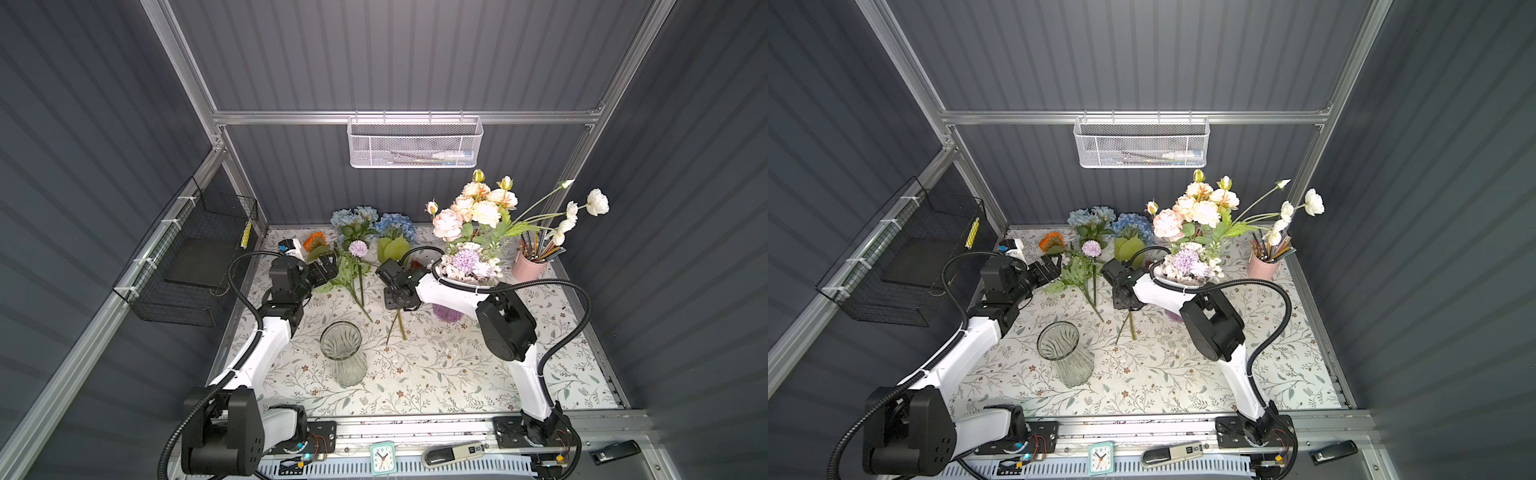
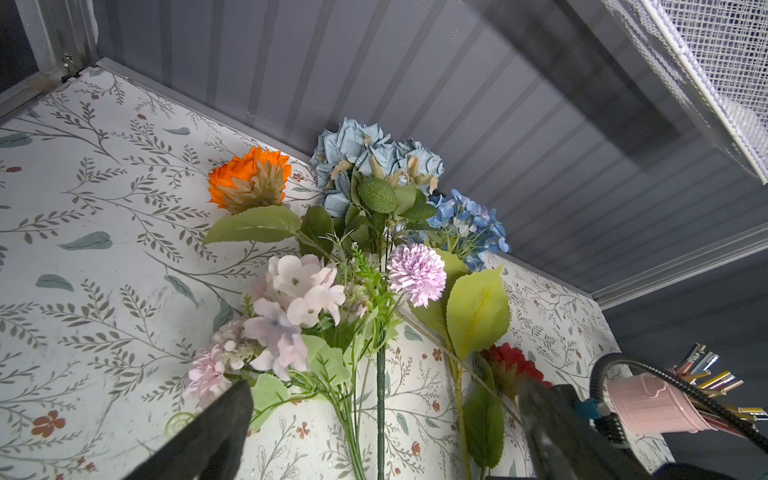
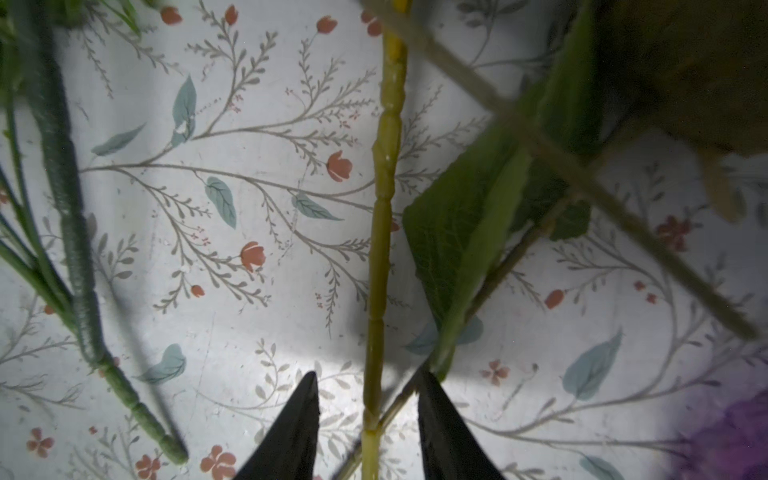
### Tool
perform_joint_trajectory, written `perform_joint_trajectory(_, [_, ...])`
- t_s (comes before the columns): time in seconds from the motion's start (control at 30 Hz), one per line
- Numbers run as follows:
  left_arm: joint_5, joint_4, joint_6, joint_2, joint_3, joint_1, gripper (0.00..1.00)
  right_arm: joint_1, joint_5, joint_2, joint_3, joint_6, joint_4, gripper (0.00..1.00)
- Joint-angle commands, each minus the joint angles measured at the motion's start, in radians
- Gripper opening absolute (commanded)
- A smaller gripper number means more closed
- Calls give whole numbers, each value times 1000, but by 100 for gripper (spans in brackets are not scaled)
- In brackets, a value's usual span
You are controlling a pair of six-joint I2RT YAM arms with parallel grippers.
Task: Arrange the flowers into the vase
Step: 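Close the right gripper on the blue hydrangea's yellow-green stem, then lift the blue hydrangea out of the pile with the right gripper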
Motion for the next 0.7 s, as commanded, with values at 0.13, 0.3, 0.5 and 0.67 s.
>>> perform_joint_trajectory(0.13, [1,12,16,-31,28,-3,100,-16,-6,98,100,6,-51,26])
perform_joint_trajectory(0.3, [-5,9,18,-37,31,-2,100,-14,-9,41,64,-7,-22,5])
perform_joint_trajectory(0.5, [-8,8,16,-45,33,-2,100,-26,-136,-206,-127,-35,147,0])
perform_joint_trajectory(0.67, [1,17,6,-45,32,-2,100,-54,-309,-368,-265,-3,293,0])
